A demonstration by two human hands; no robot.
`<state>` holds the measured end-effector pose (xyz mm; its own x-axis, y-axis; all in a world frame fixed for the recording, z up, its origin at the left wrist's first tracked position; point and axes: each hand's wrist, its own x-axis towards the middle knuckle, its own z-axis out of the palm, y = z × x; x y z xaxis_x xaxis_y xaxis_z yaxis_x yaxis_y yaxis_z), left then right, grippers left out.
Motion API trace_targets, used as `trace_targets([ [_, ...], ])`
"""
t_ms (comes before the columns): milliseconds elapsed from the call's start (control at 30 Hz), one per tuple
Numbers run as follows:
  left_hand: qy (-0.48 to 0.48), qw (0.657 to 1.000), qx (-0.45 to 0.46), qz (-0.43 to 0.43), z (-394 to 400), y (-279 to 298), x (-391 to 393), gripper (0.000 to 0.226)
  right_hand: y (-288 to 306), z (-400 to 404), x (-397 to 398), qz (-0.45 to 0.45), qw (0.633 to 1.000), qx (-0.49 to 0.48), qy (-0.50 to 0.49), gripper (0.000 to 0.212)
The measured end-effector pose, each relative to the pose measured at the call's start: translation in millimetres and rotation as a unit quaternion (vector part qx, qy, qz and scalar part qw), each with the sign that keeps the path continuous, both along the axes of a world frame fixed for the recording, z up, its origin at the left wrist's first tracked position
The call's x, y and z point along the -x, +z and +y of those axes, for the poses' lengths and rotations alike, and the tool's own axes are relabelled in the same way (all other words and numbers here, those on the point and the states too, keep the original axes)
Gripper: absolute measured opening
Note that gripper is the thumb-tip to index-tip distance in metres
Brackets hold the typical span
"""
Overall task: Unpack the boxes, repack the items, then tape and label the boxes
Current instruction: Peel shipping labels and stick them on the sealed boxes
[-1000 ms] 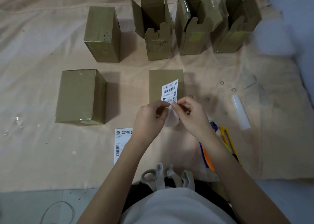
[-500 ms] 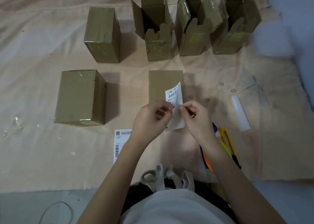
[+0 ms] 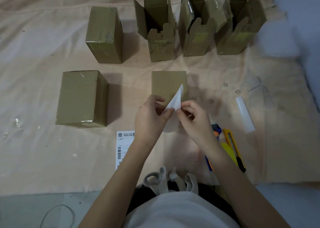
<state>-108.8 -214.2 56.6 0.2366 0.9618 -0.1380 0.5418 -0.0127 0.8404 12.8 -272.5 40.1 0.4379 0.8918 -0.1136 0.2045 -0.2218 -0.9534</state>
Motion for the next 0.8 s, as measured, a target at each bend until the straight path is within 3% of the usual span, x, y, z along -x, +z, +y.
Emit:
trace_targets([
  [367, 0.0, 1.0, -0.004, 0.017, 1, -2, 3, 0.009, -1, 2, -7, -0.023, 0.999, 0.008, -0.031, 0.009],
  [533, 0.025, 1.0, 0.005, 0.017, 5, 0, 6, 0.009, -3, -2, -17, -0.012, 0.998, 0.019, -0.051, 0.02],
  [800, 0.043, 0.999, 0.012, 0.003, 8, 4, 9, 0.012, -4, -9, -38, -0.014, 0.996, 0.036, -0.084, 0.016],
])
